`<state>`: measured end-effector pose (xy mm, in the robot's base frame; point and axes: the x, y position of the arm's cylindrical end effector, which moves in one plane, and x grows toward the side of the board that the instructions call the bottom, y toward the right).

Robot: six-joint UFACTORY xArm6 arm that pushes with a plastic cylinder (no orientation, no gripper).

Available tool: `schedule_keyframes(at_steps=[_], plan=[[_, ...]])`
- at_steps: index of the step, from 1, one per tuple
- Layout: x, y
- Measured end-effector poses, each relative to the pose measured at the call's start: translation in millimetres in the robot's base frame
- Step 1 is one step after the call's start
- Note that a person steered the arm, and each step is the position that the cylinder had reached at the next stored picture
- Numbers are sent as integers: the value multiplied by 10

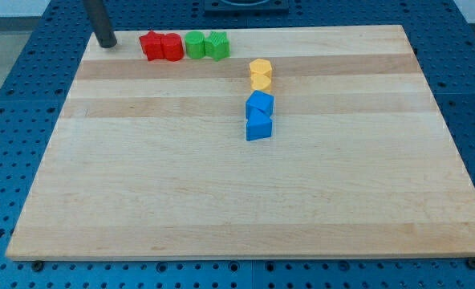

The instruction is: Move the red blocks in between the yellow blocks

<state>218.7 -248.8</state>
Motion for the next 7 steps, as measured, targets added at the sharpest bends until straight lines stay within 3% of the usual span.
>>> schedule_keyframes(at_steps=[3,7], plan=[[33,528],[424,931]])
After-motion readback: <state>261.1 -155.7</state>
